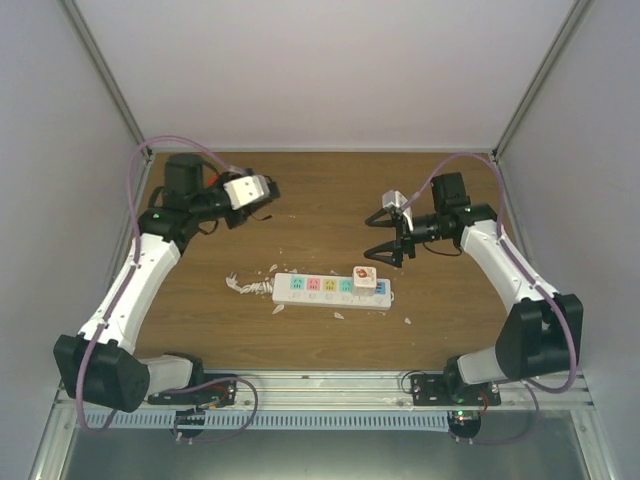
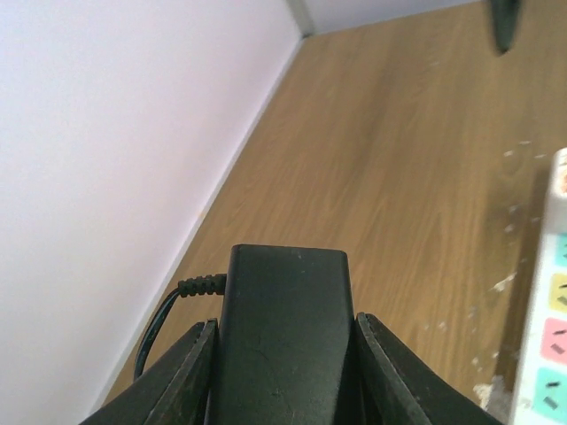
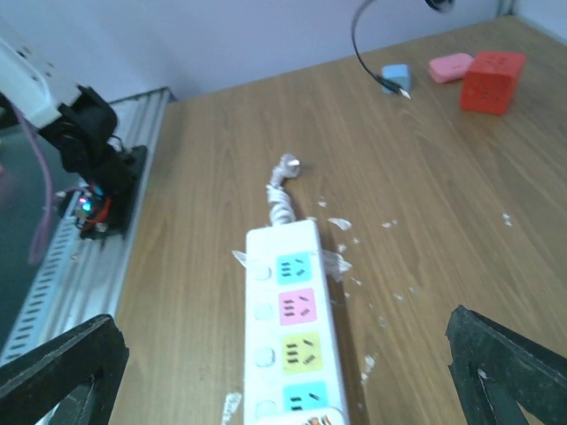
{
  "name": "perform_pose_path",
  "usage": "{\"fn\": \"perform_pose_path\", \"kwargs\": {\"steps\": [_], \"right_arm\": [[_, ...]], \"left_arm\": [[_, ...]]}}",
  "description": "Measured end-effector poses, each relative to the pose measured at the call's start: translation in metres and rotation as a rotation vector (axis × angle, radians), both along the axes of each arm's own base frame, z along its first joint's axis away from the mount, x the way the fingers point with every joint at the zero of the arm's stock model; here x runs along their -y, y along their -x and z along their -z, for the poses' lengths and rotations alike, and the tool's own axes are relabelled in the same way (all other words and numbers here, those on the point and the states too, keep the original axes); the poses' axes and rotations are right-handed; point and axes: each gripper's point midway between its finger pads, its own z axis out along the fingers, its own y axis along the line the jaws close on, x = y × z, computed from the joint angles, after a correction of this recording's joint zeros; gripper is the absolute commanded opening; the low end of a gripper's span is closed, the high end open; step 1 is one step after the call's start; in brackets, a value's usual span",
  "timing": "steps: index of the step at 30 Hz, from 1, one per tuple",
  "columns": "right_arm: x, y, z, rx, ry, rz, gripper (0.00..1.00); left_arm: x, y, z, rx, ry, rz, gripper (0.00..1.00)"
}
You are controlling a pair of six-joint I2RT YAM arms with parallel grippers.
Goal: Pull the plug off the socket
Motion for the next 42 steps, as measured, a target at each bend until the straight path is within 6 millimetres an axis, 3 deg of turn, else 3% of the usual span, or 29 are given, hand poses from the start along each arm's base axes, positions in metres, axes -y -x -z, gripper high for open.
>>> {"fn": "perform_pose_path", "kwargs": {"steps": [4,7,14,19,24,30,37,42], "right_arm": [[0.008,-0.007,0.012,0.042,0.044,0.062,1.00],[0.016,-0.010,0.023,0.065,0.078,0.111,1.00],[0.037,-0.023,0.029,0.158,0.133,0.244,1.00],[0.051,-0.036,0.029,0.234,0.170,0.366,1.00],[0.065,-0.055,0.033,0.267,0.210,0.478,1.00],[0.082,-0.077,0.028,0.301,0.229,0.632,1.00],[0.105,-0.092,0.022,0.307,0.239,0.801,1.00],[0.100,-0.088,0.025,0.305,0.236,0.760,1.00]], "left_arm": [[-0.048,-0.017,-0.001,-0.035,0.037,-0.132,0.17],[-0.085,-0.026,0.009,-0.080,0.064,-0.241,0.17],[-0.149,-0.036,0.046,-0.222,0.119,-0.469,0.18],[-0.182,-0.032,0.088,-0.326,0.117,-0.620,0.19],[-0.202,-0.029,0.119,-0.374,0.071,-0.735,0.19],[-0.215,-0.042,0.154,-0.413,0.031,-0.787,0.20],[-0.209,-0.047,0.204,-0.517,0.036,-0.774,0.20],[-0.196,-0.058,0.226,-0.561,0.050,-0.748,0.21]]}}
